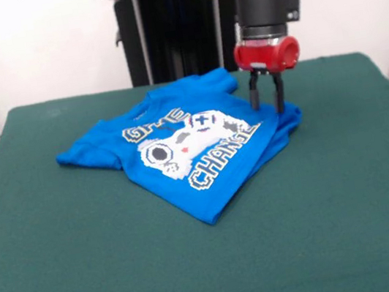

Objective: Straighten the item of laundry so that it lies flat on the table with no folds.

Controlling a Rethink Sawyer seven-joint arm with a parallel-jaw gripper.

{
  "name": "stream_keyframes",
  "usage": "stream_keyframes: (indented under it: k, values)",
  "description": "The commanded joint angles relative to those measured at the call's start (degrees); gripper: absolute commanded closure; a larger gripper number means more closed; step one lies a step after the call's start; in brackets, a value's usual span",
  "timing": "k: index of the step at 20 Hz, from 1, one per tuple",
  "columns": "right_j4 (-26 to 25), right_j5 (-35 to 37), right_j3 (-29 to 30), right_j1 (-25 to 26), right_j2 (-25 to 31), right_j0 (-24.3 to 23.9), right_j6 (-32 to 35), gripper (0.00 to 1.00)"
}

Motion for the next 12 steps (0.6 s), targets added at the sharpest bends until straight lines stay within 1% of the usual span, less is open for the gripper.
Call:
stream_keyframes:
  k: [1,6,9,12]
  values:
    - [5.27,-3.89,-4.36,4.41,7.66,0.96,17.33,0.0]
    - [6.08,-5.53,-4.98,6.2,9.05,1.04,18.5,0.0]
    - [6.8,-5.31,-4.41,5.89,9.49,1.05,18.08,0.0]
    - [7.86,-5.48,-4.9,7.07,9.25,1.75,17.11,0.0]
